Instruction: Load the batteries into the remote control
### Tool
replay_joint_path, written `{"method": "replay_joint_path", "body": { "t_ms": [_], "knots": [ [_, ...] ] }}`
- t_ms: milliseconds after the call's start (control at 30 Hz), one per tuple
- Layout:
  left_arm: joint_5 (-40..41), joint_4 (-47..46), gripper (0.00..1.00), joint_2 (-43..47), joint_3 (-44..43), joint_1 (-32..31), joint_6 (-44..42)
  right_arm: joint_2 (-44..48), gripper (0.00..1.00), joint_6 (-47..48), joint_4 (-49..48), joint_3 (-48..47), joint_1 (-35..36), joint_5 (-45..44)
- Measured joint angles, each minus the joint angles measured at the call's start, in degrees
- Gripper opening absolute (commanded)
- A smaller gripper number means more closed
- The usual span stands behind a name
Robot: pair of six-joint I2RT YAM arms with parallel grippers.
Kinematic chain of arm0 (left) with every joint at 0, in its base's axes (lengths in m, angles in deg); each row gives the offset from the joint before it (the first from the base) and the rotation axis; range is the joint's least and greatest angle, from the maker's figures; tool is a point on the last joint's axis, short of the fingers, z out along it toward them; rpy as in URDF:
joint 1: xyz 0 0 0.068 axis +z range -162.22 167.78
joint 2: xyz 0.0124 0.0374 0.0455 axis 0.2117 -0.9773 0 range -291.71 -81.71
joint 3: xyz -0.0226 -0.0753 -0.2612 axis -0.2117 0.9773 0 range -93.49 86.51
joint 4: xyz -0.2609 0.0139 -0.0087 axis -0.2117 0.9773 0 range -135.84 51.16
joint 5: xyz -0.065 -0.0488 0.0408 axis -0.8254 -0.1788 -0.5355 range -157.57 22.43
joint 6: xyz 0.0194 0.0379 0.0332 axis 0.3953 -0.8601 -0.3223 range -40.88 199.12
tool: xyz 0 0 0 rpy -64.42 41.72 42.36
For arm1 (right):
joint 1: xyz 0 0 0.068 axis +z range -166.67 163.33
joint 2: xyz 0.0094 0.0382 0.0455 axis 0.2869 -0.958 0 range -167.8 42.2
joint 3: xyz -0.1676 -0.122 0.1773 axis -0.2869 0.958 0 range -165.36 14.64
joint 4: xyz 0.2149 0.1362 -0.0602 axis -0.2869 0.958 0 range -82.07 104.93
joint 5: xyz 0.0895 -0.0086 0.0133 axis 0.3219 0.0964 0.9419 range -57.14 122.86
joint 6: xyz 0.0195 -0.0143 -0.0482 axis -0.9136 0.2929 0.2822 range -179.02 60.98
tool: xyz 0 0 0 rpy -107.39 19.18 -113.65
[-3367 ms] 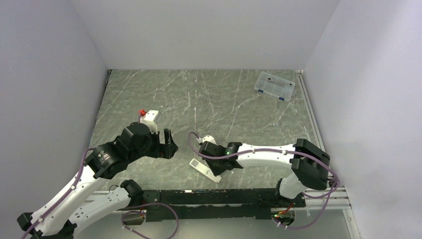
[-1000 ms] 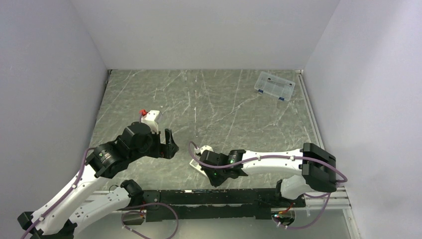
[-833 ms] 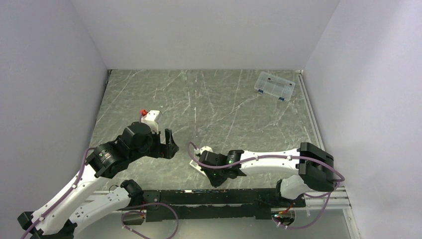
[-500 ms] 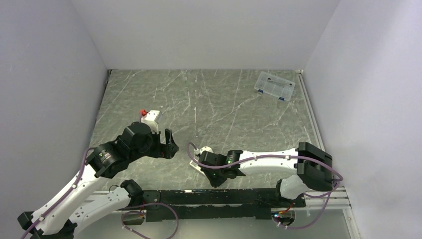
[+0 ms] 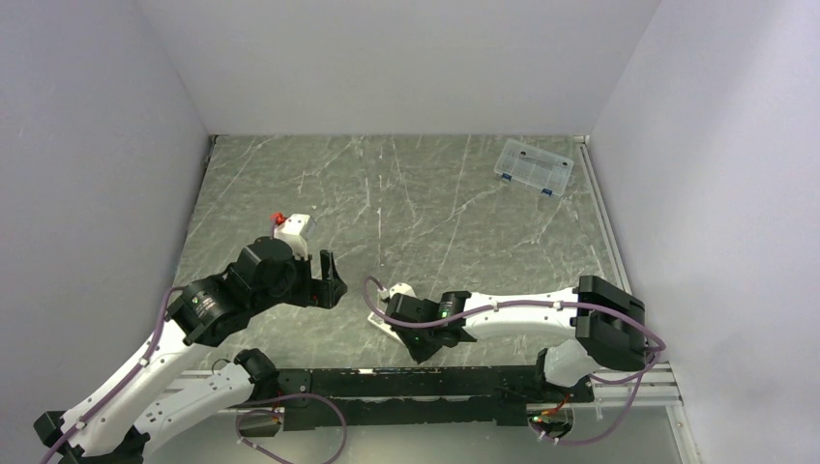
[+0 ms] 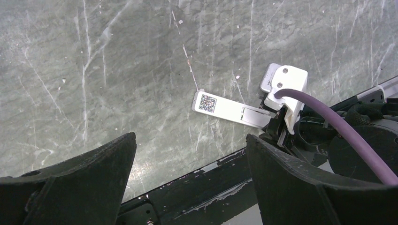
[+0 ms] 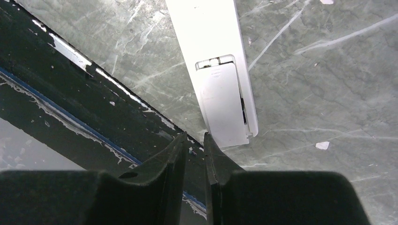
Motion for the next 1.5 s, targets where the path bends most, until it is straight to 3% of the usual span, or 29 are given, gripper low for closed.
{"method": "replay_joint_path", "body": {
  "t_ms": [933, 1500],
  "knots": [
    [0.0, 0.0, 0.93, 0.4, 0.0, 0.0, 0.0, 0.0, 0.23, 0.0, 2.4, -1.2, 0.0, -2.2],
    [0.0, 0.0, 0.93, 0.3, 0.0, 0.0, 0.0, 3.2, 0.30, -1.6, 3.4, -2.7, -1.5, -5.2]
  ]
}}
